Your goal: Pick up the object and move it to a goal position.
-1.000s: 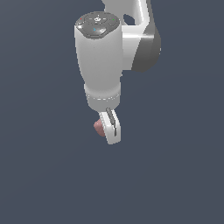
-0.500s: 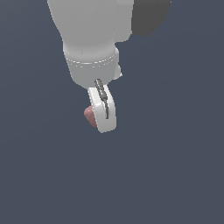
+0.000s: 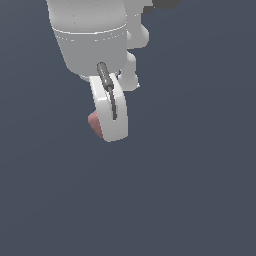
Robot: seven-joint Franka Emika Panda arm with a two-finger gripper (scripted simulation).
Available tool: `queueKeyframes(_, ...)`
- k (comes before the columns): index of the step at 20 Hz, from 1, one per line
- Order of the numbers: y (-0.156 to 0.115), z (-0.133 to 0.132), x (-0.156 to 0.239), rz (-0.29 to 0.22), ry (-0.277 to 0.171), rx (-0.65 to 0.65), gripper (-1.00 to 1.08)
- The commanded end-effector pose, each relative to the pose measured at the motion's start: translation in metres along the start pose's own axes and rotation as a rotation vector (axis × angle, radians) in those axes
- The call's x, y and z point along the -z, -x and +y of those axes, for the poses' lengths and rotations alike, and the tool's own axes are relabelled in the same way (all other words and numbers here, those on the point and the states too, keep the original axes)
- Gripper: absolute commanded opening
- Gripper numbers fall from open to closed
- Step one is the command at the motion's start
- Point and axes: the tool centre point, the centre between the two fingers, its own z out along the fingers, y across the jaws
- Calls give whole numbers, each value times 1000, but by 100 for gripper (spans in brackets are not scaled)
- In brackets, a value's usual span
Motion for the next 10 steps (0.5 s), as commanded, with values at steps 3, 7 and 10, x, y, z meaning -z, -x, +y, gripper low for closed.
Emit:
queueKeyframes(3,-2,-2,9,0,1,0,-100)
queueKeyframes(7,-3,-2,12,-1,0,0,-100)
queueKeyframes(10,-3,-2,13,-1,0,0,-100)
